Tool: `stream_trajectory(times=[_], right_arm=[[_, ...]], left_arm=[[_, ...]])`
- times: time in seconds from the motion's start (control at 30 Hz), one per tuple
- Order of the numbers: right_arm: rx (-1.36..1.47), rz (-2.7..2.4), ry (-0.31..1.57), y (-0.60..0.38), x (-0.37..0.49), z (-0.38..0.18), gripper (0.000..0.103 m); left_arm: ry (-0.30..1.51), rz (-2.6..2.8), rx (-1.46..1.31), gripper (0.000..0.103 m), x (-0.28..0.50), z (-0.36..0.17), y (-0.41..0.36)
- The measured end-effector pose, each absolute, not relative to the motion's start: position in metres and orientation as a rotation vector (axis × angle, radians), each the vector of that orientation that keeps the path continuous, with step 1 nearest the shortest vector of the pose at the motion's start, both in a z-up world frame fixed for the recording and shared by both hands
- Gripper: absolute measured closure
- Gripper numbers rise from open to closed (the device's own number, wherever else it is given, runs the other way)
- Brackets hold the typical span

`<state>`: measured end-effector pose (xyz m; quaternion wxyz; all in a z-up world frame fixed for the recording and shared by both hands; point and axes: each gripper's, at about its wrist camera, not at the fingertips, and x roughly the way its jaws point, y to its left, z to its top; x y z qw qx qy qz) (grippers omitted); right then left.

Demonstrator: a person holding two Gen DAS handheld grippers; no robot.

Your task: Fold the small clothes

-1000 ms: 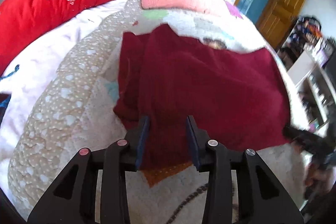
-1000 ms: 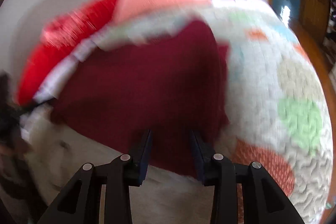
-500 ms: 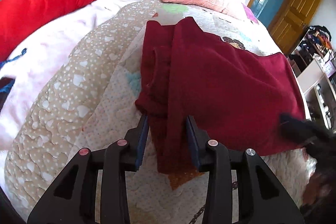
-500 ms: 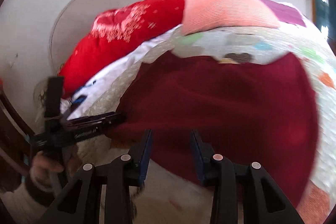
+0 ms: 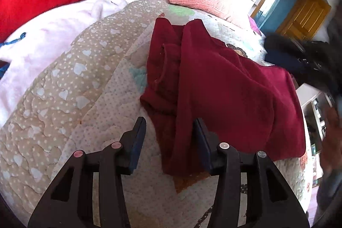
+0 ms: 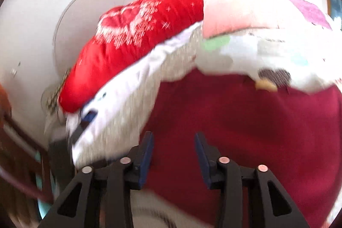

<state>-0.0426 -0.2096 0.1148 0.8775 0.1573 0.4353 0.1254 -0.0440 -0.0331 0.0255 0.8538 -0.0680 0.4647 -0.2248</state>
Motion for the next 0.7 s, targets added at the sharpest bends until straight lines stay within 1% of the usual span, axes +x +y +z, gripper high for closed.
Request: stream_trajectory(times=[0.07,0.2,0.23,0.27,0.3,0.33,0.5,0.63,0.7], right_arm=[[0.357,0.263,0.939,-0.201,-0.011,0.110,0.062],[0.363,0.266,1.048,-0.175,0.051,0.075,0.062],[0.364,0.254,1.065,-0.174,0.064,0.067,0.064],[0.355,0.233,1.079,-0.171,0.075,0.057,0.070],[0.338,0.216,1.084,-0.169,0.081,0.052,0.086],[0.328,0.203,1.082,-0.170,0.081,0.048,0.095],[0.337,0.229,1.019,-0.172,0.085,0.053,0.096],[0.295,0.243,1.072,-0.161,0.097,0.033,0.096],[0.270,0.249,1.067,-0.159,0.096,0.035,0.096]], left_arm=[[0.980,-0.481,-0.161,0.055,-0.043,0.024,-0.031],[0.983,-0.494,-0.183,0.054,-0.042,0.022,-0.028],[0.985,-0.498,-0.187,0.054,-0.042,0.022,-0.027],[0.986,-0.505,-0.191,0.054,-0.041,0.022,-0.026],[0.984,-0.510,-0.195,0.054,-0.041,0.022,-0.024],[0.984,-0.515,-0.199,0.053,-0.040,0.022,-0.023],[0.986,-0.523,-0.229,0.050,-0.037,0.019,-0.021],[0.992,-0.521,-0.232,0.050,-0.036,0.018,-0.019],[0.995,-0.519,-0.233,0.050,-0.031,0.019,-0.021]])
